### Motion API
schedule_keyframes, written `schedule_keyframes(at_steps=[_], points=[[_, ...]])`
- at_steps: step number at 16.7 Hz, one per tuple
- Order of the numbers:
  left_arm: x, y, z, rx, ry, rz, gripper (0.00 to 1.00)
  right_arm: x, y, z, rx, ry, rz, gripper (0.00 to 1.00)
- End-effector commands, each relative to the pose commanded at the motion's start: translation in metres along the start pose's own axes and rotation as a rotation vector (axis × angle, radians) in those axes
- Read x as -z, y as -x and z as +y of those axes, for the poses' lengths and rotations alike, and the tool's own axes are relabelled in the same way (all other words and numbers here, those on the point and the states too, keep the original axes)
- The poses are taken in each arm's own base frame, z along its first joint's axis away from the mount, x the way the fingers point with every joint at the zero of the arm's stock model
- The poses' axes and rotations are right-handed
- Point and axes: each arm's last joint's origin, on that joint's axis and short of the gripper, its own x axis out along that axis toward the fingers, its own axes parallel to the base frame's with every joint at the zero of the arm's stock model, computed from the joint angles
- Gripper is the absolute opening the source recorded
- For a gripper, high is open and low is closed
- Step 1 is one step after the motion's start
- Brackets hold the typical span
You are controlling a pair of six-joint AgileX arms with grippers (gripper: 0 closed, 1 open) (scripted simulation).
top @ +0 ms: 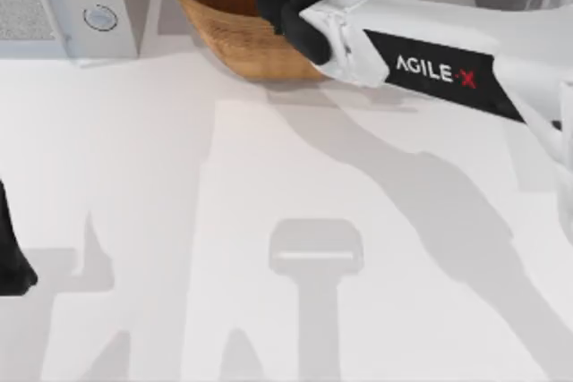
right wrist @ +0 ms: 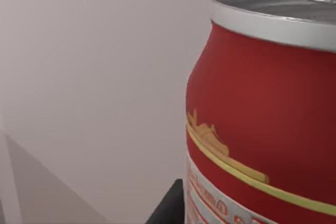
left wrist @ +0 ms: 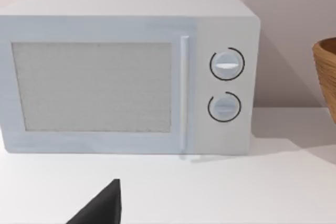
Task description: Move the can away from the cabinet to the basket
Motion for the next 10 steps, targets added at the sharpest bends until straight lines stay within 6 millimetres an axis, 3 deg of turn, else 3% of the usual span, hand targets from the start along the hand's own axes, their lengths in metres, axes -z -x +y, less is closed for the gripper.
schedule_keyframes(at_steps=[4,10], points=[[0.0,0.0,0.0,0.0,0.0,0.0,1.0,0.006,-0.002,-0.002,0.001,0.008,0.014,0.0],[0.0,0.0,0.0,0.0,0.0,0.0,1.0,0.009,-0.021,0.0,0.0,-0.001,-0.001,0.0]])
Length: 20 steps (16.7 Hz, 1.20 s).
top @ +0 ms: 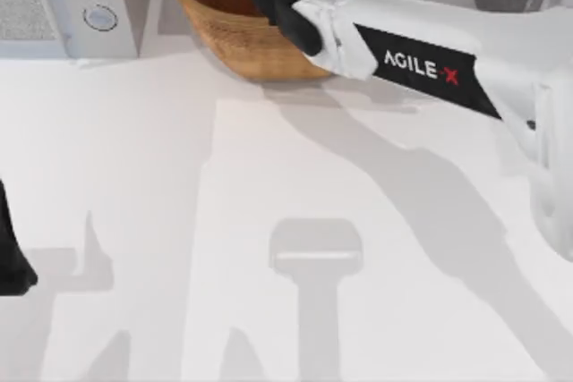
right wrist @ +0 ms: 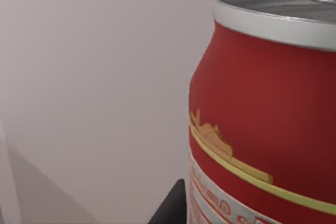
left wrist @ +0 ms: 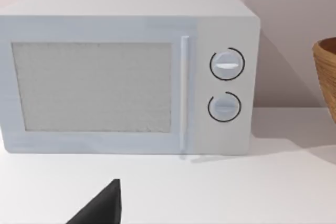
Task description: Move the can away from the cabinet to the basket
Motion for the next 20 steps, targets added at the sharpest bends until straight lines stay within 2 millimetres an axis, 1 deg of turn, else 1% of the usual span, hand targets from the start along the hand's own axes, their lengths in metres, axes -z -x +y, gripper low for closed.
schedule_keyframes(at_steps=[4,17,18,20], points=[[0.0,0.0,0.0,0.0,0.0,0.0,1.0,0.0011,-0.0016,-0.0002,0.0,0.001,0.001,0.0],[0.0,0.0,0.0,0.0,0.0,0.0,1.0,0.0011,-0.0016,-0.0002,0.0,0.001,0.001,0.98],[0.0,0.0,0.0,0.0,0.0,0.0,1.0,0.0011,-0.0016,-0.0002,0.0,0.001,0.001,1.0],[0.0,0.0,0.0,0.0,0.0,0.0,1.0,0.0011,-0.0016,-0.0002,0.0,0.001,0.001,1.0]])
